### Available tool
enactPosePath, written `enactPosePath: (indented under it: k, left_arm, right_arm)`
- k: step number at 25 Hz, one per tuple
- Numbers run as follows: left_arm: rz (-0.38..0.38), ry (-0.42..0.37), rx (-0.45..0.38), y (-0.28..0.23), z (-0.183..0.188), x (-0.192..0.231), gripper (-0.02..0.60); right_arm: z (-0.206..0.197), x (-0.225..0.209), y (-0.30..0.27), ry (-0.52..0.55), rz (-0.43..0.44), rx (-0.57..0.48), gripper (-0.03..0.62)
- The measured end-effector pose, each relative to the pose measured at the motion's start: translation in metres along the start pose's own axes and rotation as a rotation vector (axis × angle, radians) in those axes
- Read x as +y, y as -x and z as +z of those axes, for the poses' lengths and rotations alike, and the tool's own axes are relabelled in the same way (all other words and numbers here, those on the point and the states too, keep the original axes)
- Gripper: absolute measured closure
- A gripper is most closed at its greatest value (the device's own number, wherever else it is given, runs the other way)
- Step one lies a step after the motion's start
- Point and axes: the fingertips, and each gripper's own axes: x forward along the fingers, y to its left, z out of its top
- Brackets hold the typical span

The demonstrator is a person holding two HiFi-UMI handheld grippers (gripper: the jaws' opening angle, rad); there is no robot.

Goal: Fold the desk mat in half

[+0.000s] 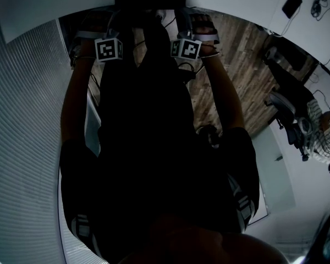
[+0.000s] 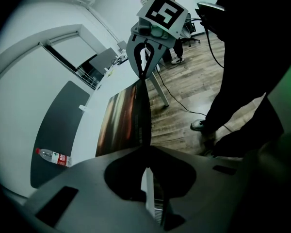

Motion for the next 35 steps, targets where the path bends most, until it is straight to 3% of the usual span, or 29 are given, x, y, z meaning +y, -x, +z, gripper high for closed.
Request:
enactPosePath:
  k: [8, 14, 30, 35]
  left_arm:
    - [-0.097, 0.008, -0.016, 0.021, 0.006, -0.005, 0.568]
    - [-0.206, 0.068, -0.046, 0.036, 0.019, 0.001, 0.568]
    - [-0.408, 0.268, -0.062, 0.061, 0.051, 0.045, 0.569]
    - [-0.517, 0.315, -0.076, 0.064, 0.055, 0.062, 0.569]
  right_arm:
    - [0.007, -0.004, 0.022, -0.114, 0.104, -0.014, 0.583]
    - [0.004, -0.017, 0.037, -0.178, 0.190, -0.030, 0.583]
    - [-0.010, -0.061, 0.067, -0.194, 0.446, -0.105, 0.585]
    - [-0.012, -0.075, 0.068, -0.193, 0.556, -0.122, 0.585]
